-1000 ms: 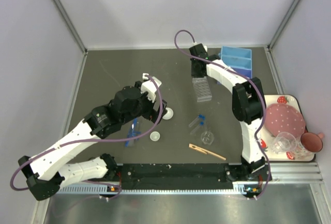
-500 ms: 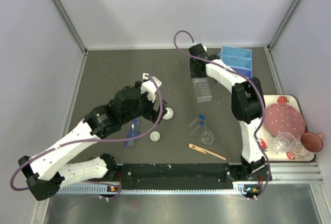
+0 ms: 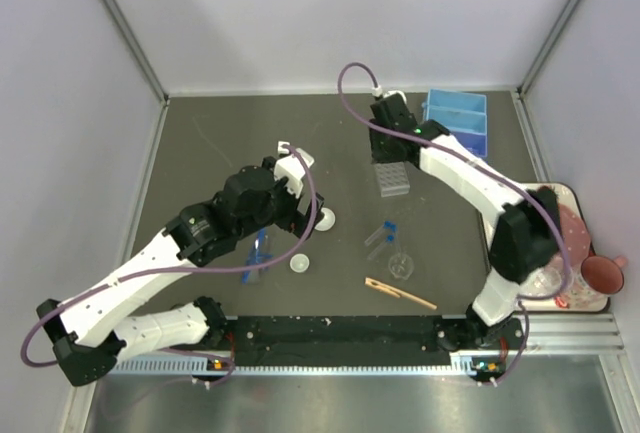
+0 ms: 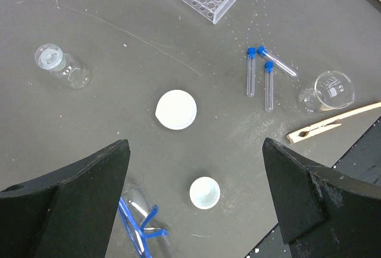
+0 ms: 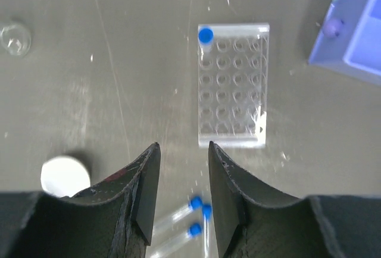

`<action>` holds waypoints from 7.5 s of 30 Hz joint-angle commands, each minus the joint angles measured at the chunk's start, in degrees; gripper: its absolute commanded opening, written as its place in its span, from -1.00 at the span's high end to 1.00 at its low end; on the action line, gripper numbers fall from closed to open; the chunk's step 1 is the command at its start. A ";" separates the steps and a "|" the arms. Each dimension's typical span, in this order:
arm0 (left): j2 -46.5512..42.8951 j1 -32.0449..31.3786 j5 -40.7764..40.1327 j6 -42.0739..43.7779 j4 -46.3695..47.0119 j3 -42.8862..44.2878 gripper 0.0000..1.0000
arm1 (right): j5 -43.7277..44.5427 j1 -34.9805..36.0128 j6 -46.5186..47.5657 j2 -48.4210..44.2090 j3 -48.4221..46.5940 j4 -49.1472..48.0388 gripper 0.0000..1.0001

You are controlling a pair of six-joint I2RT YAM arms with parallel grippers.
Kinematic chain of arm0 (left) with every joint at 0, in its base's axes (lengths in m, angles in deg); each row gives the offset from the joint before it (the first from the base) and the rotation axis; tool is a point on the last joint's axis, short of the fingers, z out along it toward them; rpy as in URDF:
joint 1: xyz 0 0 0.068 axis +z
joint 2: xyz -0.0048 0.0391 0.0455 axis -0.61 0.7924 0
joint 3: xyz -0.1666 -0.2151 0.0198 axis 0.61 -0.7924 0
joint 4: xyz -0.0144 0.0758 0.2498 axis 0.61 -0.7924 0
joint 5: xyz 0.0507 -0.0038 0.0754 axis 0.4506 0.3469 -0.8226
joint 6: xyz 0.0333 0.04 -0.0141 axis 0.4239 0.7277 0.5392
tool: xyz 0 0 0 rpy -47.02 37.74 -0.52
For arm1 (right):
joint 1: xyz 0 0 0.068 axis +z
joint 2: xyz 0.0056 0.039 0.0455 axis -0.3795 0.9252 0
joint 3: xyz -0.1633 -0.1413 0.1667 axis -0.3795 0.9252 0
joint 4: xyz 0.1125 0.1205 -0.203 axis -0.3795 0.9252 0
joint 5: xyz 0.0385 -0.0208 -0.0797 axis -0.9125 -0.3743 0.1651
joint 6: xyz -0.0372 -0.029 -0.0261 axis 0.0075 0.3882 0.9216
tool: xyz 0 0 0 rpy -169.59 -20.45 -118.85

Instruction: Organize the chemistry lab equipment

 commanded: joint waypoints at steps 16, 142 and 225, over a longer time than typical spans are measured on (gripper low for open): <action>28.95 0.07 10.69 1.56 11.09 8.18 -0.79 | -4.24 1.89 -3.85 -46.39 28.87 5.25 0.21; 2.26 -4.32 32.23 2.27 15.15 0.19 1.00 | -58.82 7.34 -20.02 -50.89 34.59 -19.79 0.35; 3.58 -4.32 7.62 0.78 5.92 0.71 -0.98 | -4.24 -3.91 2.92 13.27 -12.43 -0.45 1.00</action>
